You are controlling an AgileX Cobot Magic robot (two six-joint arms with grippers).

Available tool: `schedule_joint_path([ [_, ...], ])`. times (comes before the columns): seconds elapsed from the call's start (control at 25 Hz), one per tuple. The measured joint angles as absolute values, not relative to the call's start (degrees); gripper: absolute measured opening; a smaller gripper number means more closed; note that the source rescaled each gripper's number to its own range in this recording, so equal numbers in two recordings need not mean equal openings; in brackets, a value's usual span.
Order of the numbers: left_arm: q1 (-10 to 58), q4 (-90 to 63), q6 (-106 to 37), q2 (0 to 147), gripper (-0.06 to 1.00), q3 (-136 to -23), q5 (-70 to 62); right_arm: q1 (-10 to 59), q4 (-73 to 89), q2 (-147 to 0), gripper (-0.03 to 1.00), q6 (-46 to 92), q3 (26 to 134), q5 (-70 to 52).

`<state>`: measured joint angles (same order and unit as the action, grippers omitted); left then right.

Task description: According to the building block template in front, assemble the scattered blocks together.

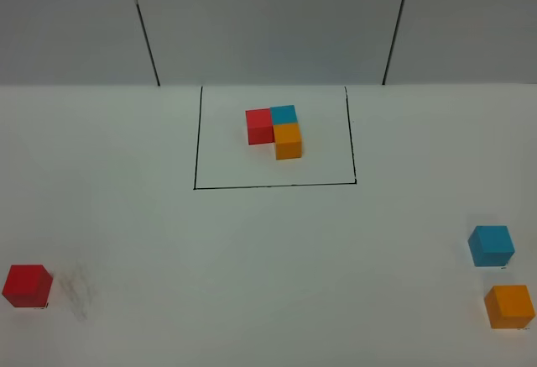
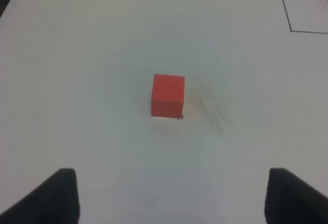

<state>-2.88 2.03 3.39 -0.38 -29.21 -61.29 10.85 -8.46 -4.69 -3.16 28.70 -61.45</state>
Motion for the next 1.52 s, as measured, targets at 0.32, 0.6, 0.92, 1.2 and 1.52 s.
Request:
schedule_joint_path([
  [0.32, -2.9, 2.3, 3.5, -0.2, 0.74, -29.2, -61.3, 10.9, -8.5, -4.7, 0.0, -3.2, 28.7, -61.4],
  [0.6, -2.9, 5.8, 5.4, 6.1, 0.63, -30.6, -60.6, 10.9, -8.5, -4.7, 0.0, -3.2, 28.7, -61.4],
  [0.92, -2.9, 8.4, 5.5, 20.9, 0.53, -38.1, -58.1, 10.9, -8.5, -4.7, 0.0, -3.2, 28.7, -61.4],
  [1.2, -2.9, 9.3, 5.5, 36.9, 0.53, -46.3, -57.9, 10.9, -8.5, -4.7, 0.0, -3.2, 28.7, -61.4],
  [1.52, -2.9, 9.3, 5.3, 54.1, 0.53, -54.6, -61.0, 10.9, -8.5, -4.7, 0.0, -3.2, 28.7, -61.4],
])
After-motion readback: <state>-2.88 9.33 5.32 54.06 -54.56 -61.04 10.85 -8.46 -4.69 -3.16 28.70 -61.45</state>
